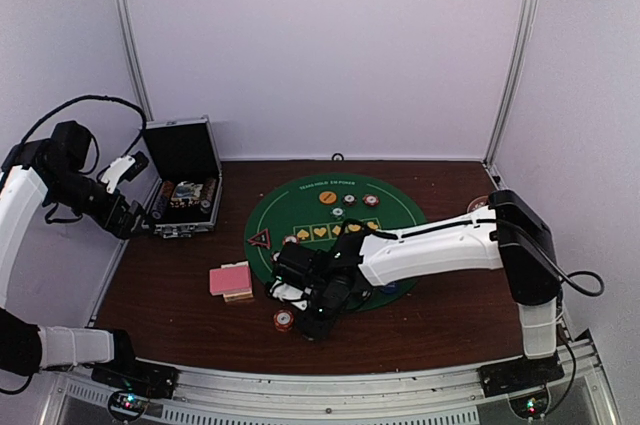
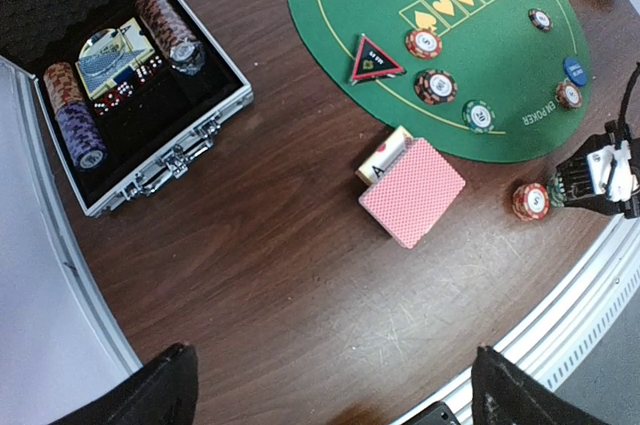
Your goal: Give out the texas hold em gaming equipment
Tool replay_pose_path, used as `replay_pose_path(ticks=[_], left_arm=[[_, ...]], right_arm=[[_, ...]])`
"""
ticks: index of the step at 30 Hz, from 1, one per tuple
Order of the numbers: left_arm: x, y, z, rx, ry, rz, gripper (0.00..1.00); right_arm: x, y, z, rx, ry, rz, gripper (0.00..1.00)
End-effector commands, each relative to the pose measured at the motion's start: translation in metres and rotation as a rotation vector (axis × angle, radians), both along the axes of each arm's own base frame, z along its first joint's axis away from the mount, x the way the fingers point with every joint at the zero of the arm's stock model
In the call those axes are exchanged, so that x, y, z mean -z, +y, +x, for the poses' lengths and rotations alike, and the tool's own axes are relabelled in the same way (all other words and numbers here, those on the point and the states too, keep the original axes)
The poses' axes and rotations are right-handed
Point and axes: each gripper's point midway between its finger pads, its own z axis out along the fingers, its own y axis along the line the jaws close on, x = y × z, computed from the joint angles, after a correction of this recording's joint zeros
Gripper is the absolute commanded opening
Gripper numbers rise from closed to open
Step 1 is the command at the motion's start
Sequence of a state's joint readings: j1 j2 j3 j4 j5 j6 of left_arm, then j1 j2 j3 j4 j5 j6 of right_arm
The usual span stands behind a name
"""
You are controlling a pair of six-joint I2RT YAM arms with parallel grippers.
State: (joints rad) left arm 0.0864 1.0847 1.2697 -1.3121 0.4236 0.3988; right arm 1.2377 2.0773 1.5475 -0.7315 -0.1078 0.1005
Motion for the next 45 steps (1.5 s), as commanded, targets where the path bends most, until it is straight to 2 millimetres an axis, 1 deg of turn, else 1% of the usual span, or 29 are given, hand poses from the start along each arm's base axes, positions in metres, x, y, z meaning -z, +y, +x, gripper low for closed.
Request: replay_pose_path(ticks=[1,4,7,8,10,14,18,21,25,29,33,37,39,40,41,43,45], left_arm=[[-0.011,0.0,0.002,0.009,-0.032,0.002,0.97],[-0.01,0.0,0.003,0.011,-0.029,0.0,0.97],[-0.009,-0.001,0.003,0.015,-0.027,-0.004,0.98],[-0.009,-0.001,0.003,0.018,-0.026,-0.005,0.97],[-0.007,-0.001,0.002,0.024,-0.022,-0.002,0.98],[-0.001,-0.001,0.001,0.037,-0.009,0.006,0.97],[0.003,-0.003,-0.001,0.05,-0.001,-0.004,0.97],[0.005,-0.007,-0.002,0.069,0.005,-0.02,0.97],[0.013,-0.009,-0.003,0.083,0.029,-0.034,0.97],[0.018,-0.014,-0.001,0.098,0.048,-0.062,0.98],[0.025,-0.02,0.002,0.125,0.04,-0.064,0.98],[0.042,-0.029,0.001,0.181,0.053,-0.015,0.97],[0.053,-0.038,-0.002,0.237,0.077,0.029,0.98],[0.059,-0.042,-0.003,0.259,0.087,0.051,0.98],[0.065,-0.046,-0.003,0.284,0.096,0.069,0.98],[0.077,-0.057,-0.005,0.33,0.117,0.088,0.97],[0.088,-0.065,-0.005,0.365,0.138,0.105,0.98]], right_arm=[[-0.043,0.001,0.013,0.026,-0.071,0.059,0.35],[-0.055,-0.007,0.024,0.069,-0.089,0.067,0.34],[-0.063,-0.024,0.042,0.15,-0.085,0.08,0.31],[-0.067,-0.033,0.051,0.186,-0.087,0.087,0.3],[-0.067,-0.058,0.074,0.278,-0.093,0.082,0.28],[-0.058,-0.115,0.111,0.463,-0.089,0.056,0.25],[-0.045,-0.163,0.134,0.598,-0.101,0.017,0.25],[-0.034,-0.185,0.141,0.658,-0.097,-0.008,0.24],[-0.017,-0.2,0.147,0.702,-0.081,-0.03,0.24],[-0.003,-0.206,0.152,0.728,-0.076,-0.047,0.24],[0.006,-0.212,0.162,0.762,-0.073,-0.052,0.23],[0.013,-0.219,0.167,0.781,-0.064,-0.07,0.23],[0.017,-0.222,0.167,0.791,-0.056,-0.079,0.23],[0.02,-0.223,0.166,0.794,-0.05,-0.082,0.25],[0.022,-0.224,0.165,0.797,-0.043,-0.085,0.29],[0.026,-0.225,0.164,0.804,-0.034,-0.098,0.43],[0.022,-0.225,0.164,0.815,-0.035,-0.095,0.58]])
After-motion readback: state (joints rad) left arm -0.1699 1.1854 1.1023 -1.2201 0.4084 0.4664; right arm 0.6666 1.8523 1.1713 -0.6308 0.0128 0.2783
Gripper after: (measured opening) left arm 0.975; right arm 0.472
